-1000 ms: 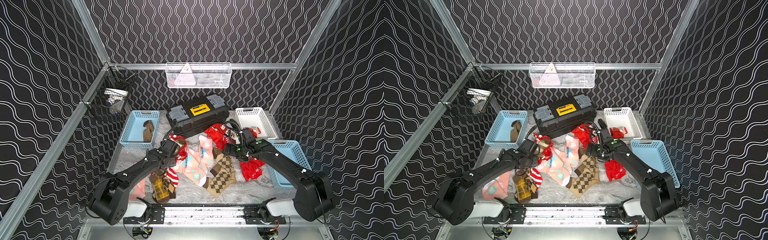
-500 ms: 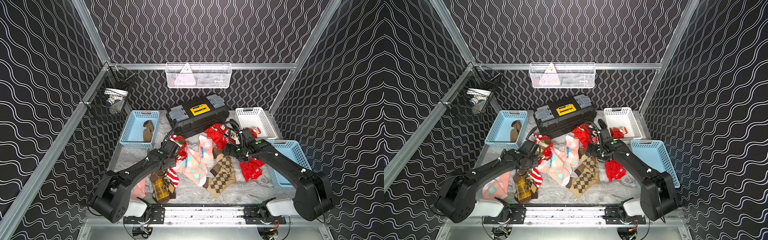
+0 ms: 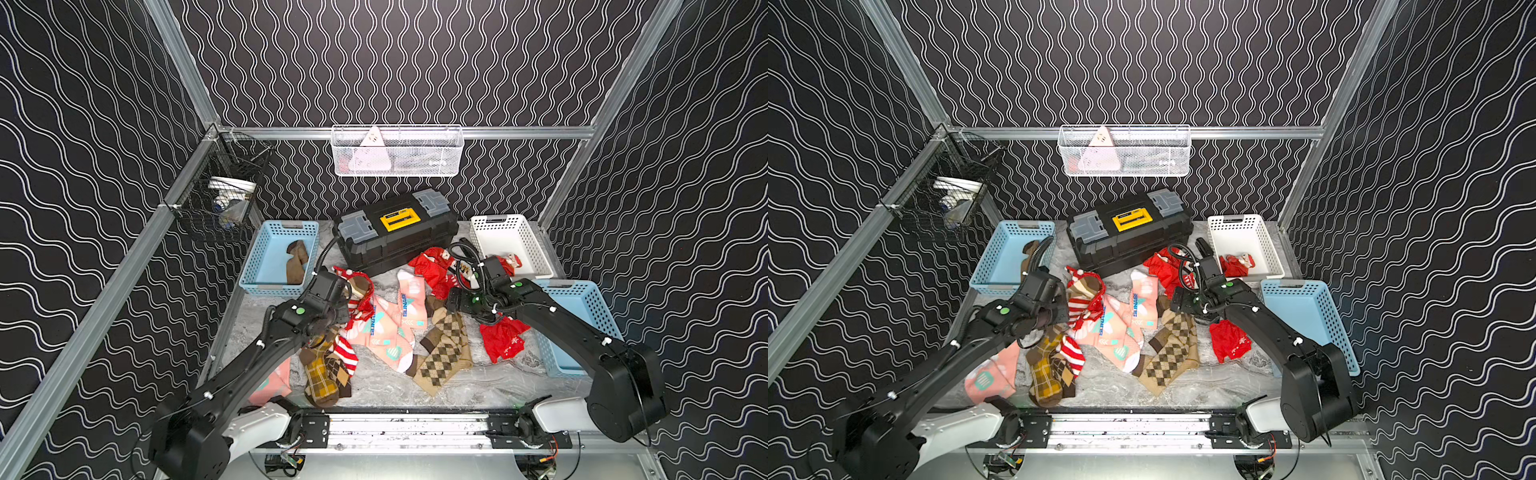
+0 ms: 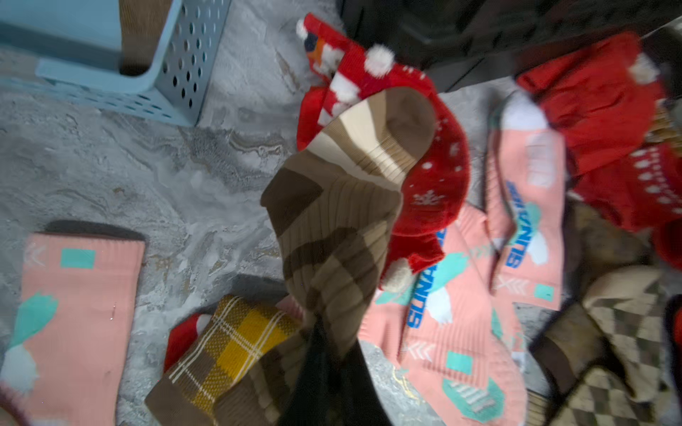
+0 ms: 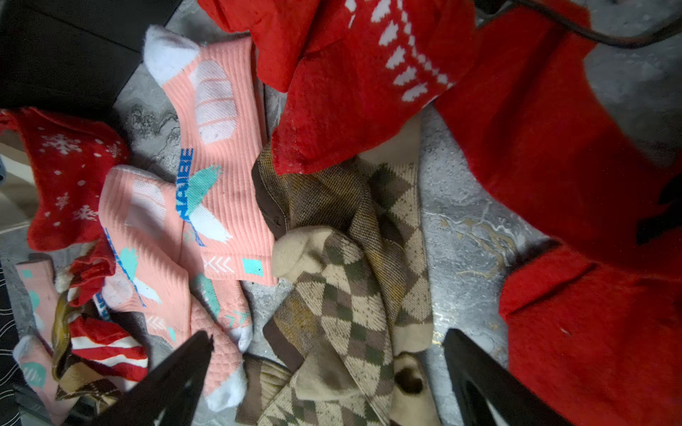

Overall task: Sort the socks into the basket by color
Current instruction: Pick up the sock at the center of the board, then place the sock in the bin.

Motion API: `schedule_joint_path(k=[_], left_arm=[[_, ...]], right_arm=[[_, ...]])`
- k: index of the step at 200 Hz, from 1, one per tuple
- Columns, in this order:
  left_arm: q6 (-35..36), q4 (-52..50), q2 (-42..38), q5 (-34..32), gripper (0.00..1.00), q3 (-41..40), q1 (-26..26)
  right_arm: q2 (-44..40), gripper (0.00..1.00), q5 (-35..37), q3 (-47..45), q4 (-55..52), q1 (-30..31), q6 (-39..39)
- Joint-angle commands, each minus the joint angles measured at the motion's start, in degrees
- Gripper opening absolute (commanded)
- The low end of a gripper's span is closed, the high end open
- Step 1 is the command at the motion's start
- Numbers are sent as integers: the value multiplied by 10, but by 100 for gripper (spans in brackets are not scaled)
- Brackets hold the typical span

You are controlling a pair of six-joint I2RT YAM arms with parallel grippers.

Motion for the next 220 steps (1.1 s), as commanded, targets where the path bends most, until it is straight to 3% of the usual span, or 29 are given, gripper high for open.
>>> schedule_joint_path(k=[1, 48, 110, 155, 220], left_arm=[[23, -30, -18, 11, 0, 30, -5], [56, -46, -14, -10, 0, 127, -9], [116, -7, 75, -54, 0, 251, 4], [132, 31, 146, -2, 0, 322, 120], [177, 64, 247, -2, 0, 400, 270]], right_arm=[[-4, 100, 1, 0, 6, 2, 8], [-13, 100, 7, 9, -6, 6, 4], [-27, 100, 15, 15, -18, 9, 0], [-39, 100, 15, 9, -20, 9, 1], [-34, 100, 17, 14, -27, 10, -8]])
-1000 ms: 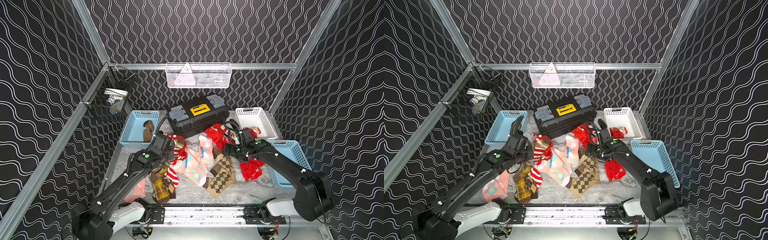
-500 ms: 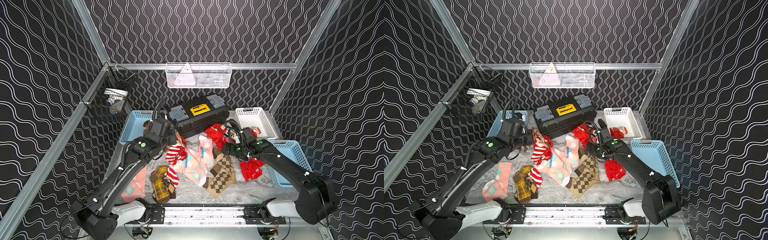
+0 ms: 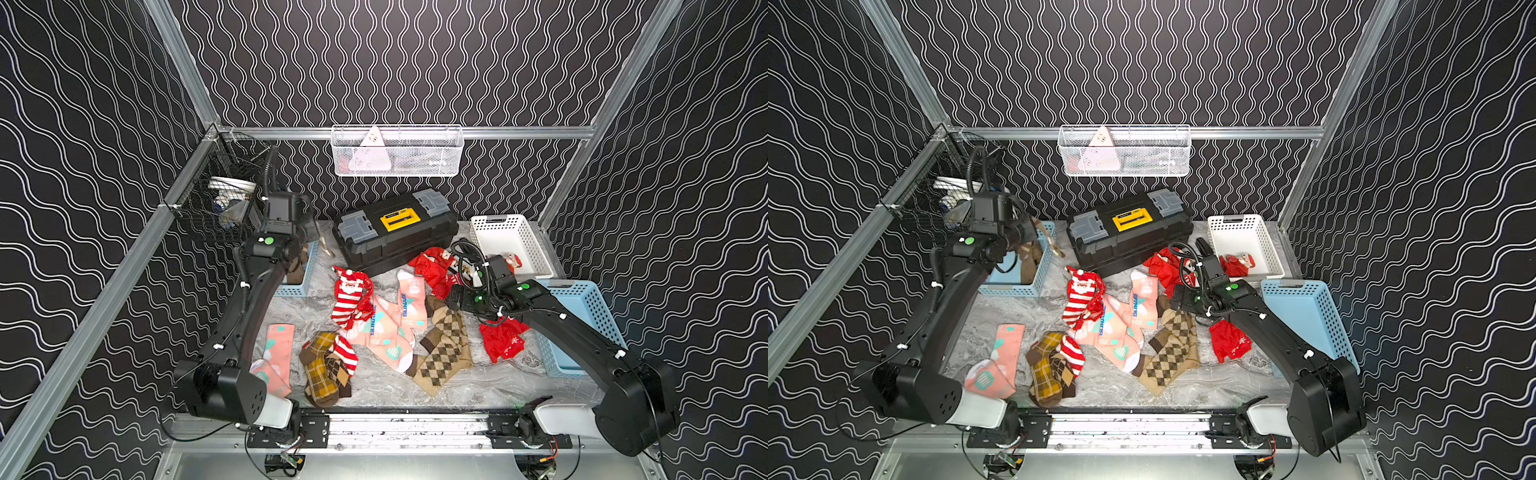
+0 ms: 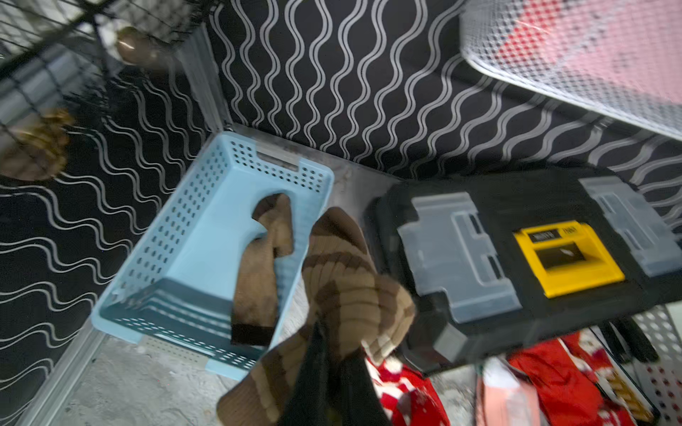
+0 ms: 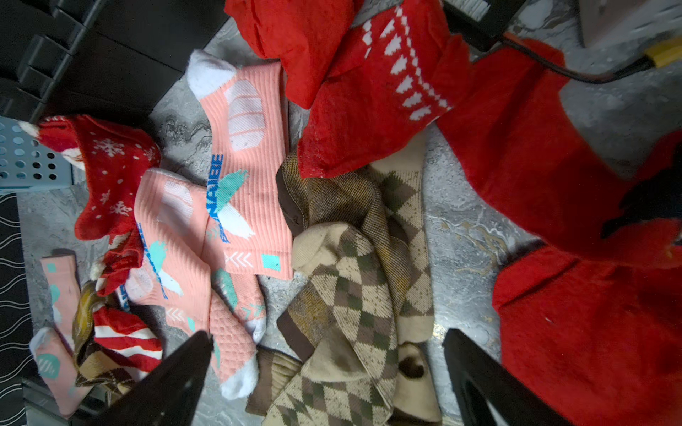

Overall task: Sort the socks into the basket by color
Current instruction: Place the sock in the bin.

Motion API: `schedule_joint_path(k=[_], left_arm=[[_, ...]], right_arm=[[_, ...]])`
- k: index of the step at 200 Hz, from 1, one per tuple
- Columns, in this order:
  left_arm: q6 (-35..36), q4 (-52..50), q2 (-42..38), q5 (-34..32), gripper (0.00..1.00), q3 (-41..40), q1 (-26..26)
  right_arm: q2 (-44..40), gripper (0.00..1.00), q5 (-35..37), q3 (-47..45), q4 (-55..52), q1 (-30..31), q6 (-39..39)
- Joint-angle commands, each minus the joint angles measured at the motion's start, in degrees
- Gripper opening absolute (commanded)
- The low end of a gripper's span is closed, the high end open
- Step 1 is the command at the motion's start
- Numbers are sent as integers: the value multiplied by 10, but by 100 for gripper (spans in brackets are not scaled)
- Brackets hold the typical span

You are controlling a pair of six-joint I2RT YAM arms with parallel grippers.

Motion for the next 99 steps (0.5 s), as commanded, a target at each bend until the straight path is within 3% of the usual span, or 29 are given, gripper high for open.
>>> schedule_joint_path(k=[1, 32, 99], left_arm=[[28, 30, 28, 4, 0, 24, 37], [32, 57, 73, 7, 0, 25, 83], [48, 119, 180, -2, 0, -5, 125]], right_arm=[[5, 100, 5, 5, -12, 1, -5], [19, 100, 3, 10, -11, 1, -7], [45, 100, 10, 19, -20, 1, -17]])
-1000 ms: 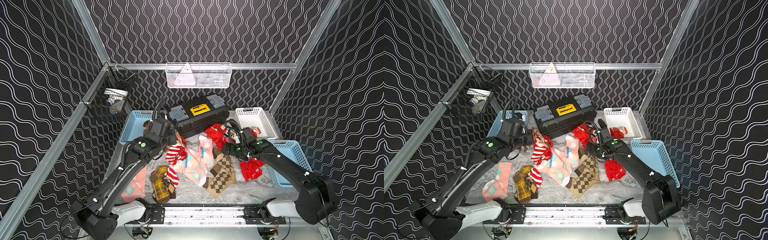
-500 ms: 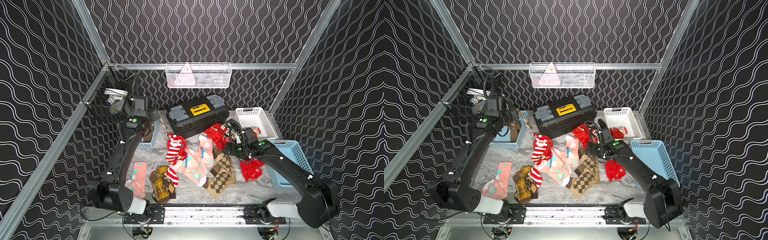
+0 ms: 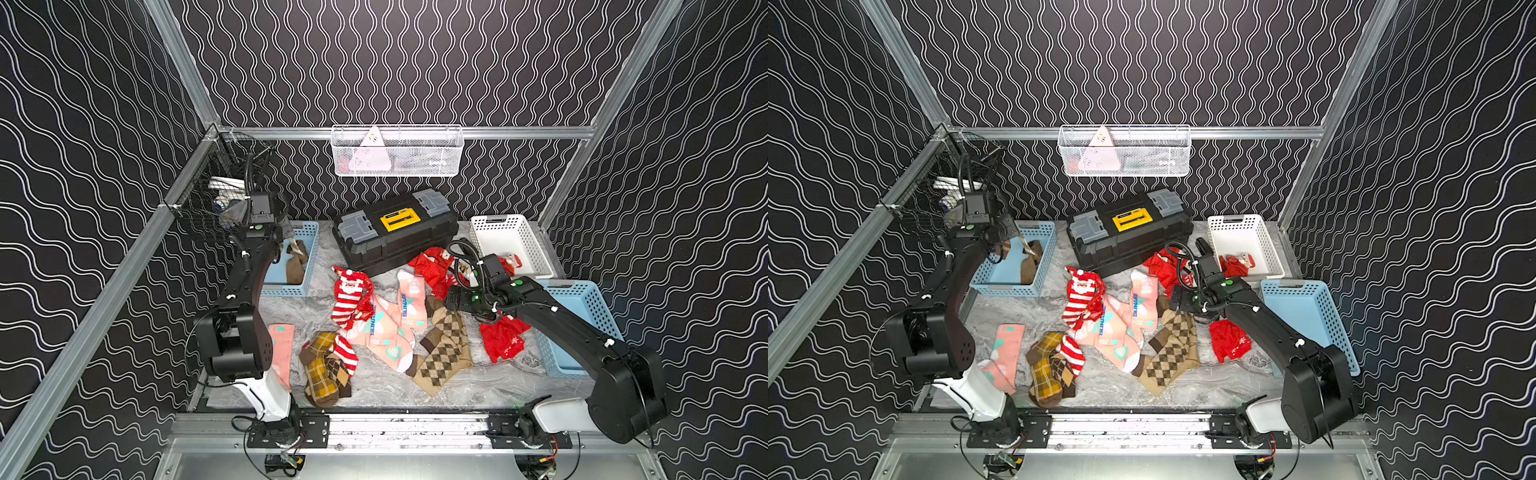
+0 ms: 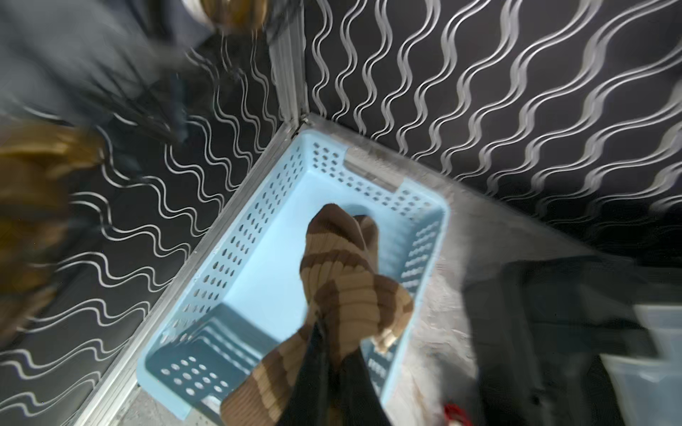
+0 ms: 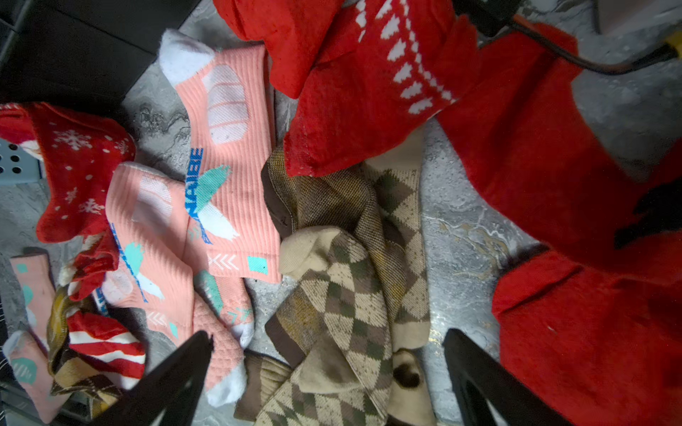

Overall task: Sort the socks into the basket by color
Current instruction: Place the sock in the bin.

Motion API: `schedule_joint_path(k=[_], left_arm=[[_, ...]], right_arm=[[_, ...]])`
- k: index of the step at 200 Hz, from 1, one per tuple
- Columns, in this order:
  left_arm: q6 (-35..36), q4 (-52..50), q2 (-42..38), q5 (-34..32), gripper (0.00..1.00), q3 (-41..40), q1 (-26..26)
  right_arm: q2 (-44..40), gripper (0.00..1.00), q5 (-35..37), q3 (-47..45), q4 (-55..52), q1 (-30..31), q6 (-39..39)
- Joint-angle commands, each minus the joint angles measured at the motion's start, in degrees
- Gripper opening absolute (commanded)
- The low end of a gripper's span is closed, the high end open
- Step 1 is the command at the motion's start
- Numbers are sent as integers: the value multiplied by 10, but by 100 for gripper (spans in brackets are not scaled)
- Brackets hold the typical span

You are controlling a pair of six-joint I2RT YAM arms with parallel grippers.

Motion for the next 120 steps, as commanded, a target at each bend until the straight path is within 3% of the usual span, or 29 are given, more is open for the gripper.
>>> schedule_joint_path(k=[1, 57, 73, 120], left_arm=[[2, 41, 31, -5, 0, -10, 10], [-7, 58, 107, 16, 0, -32, 18], [-9, 66, 113, 24, 6, -44, 19], [-14, 82, 111, 42, 40, -73, 21]], right_arm=[[5, 100, 7, 5, -13, 1, -3], [16, 100, 5, 6, -10, 1, 4], [18, 100, 3, 7, -11, 1, 6], [16, 100, 4, 3, -14, 1, 7]])
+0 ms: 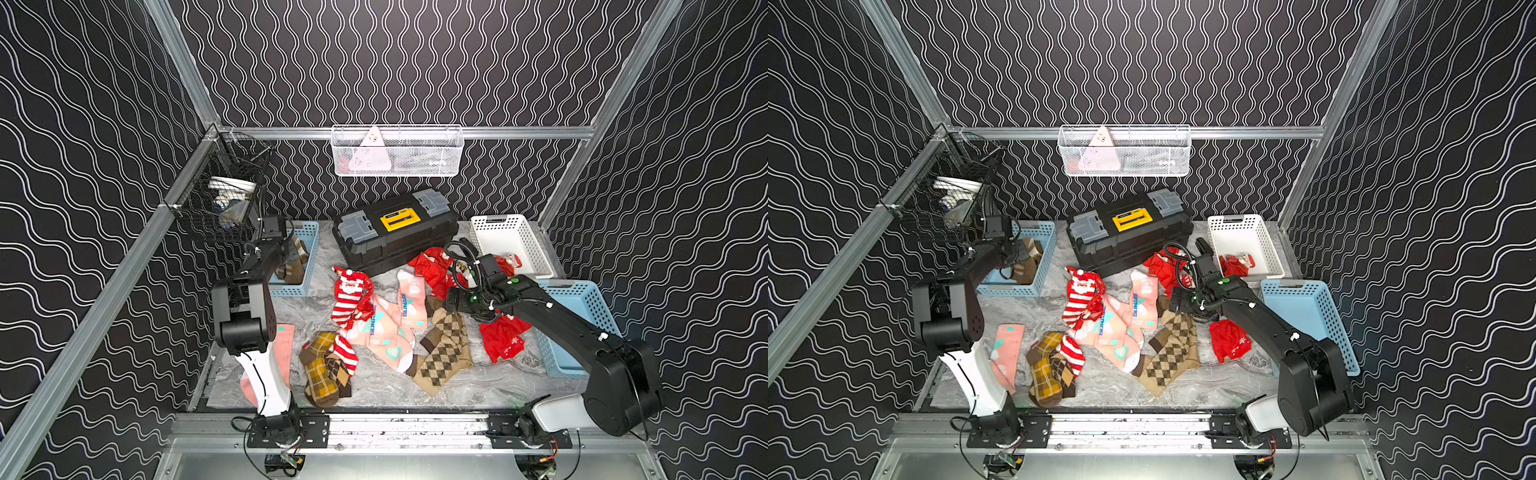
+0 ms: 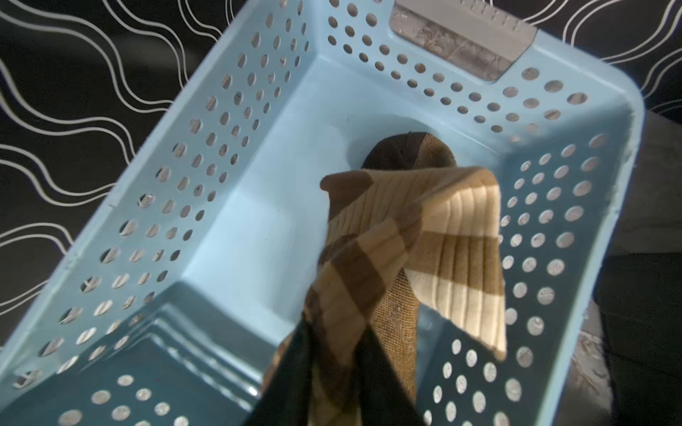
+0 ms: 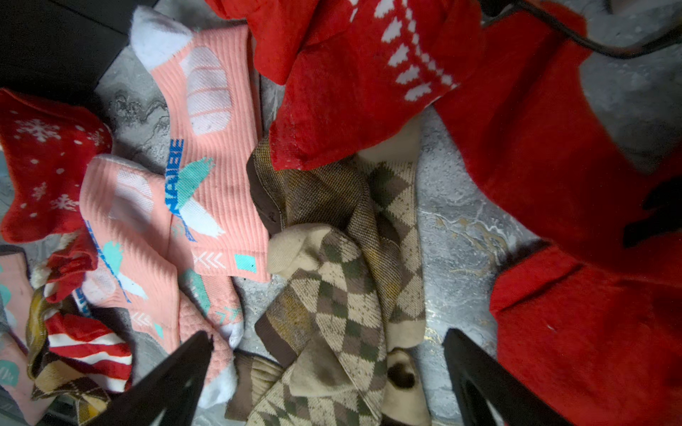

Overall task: Sort the socks into the basket by color
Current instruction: Place the sock in the bin.

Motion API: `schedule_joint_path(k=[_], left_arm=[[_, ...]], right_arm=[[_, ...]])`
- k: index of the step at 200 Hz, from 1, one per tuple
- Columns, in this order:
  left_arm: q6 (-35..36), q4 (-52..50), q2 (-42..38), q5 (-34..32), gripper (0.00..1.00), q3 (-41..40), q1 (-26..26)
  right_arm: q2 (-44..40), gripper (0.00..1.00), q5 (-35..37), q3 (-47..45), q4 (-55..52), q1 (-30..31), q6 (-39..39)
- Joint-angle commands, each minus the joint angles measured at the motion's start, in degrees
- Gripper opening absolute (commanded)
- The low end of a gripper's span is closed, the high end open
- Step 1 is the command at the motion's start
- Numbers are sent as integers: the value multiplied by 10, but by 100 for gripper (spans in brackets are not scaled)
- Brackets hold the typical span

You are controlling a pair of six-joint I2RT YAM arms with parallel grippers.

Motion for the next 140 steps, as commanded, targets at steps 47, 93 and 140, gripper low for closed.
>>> schedule_joint_path(k=[47, 93, 140], left_arm=[[-11, 28, -25, 32, 68, -16, 2], [-18, 17, -100, 75, 73, -29, -19], [-34, -3, -182, 91, 73, -70, -105]], right_arm=[[-11, 100, 13, -4, -12, 0, 9], [9, 100, 79, 16, -7, -2, 9], [96, 92, 111, 78, 17, -25, 3]])
